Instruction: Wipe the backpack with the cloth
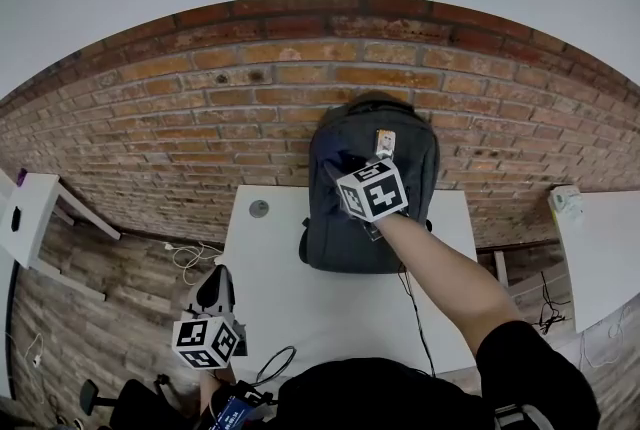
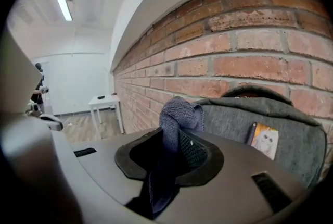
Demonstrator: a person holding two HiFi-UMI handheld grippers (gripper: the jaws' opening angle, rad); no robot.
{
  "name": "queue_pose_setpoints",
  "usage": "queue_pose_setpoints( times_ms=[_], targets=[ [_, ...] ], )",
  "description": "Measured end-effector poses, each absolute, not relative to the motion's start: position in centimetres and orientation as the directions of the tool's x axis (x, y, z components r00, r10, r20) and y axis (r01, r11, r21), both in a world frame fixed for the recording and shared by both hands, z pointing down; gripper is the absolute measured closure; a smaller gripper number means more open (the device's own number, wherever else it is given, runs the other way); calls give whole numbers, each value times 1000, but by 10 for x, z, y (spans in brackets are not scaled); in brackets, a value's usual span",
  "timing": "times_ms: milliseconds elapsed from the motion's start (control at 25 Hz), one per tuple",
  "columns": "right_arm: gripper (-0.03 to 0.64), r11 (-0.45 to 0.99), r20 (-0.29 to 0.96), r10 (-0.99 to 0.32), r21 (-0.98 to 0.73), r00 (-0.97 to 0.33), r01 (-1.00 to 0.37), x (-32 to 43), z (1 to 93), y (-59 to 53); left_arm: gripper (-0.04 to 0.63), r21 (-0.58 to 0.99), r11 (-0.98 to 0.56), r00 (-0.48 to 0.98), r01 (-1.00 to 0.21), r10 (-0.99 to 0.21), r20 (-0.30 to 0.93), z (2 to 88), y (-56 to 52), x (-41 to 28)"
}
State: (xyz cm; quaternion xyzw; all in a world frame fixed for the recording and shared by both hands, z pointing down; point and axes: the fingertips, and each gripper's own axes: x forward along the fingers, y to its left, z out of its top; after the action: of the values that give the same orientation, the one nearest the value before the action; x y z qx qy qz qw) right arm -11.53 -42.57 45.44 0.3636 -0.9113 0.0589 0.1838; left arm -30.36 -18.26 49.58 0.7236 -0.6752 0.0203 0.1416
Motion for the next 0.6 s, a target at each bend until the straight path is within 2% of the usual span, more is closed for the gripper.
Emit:
queue_pose_setpoints(
  times_ms=[240,600],
  targets=[
    [530,682,360,-683,1,-636,-731,-122,428,-454,601,177,-41,82,-983,-969,233,499,-180,-305],
    [530,643,308,-743,83,-593,-762,-132,400,-469,601,186,-27,71,-982,-970,233,504,-176,-310]
  ],
)
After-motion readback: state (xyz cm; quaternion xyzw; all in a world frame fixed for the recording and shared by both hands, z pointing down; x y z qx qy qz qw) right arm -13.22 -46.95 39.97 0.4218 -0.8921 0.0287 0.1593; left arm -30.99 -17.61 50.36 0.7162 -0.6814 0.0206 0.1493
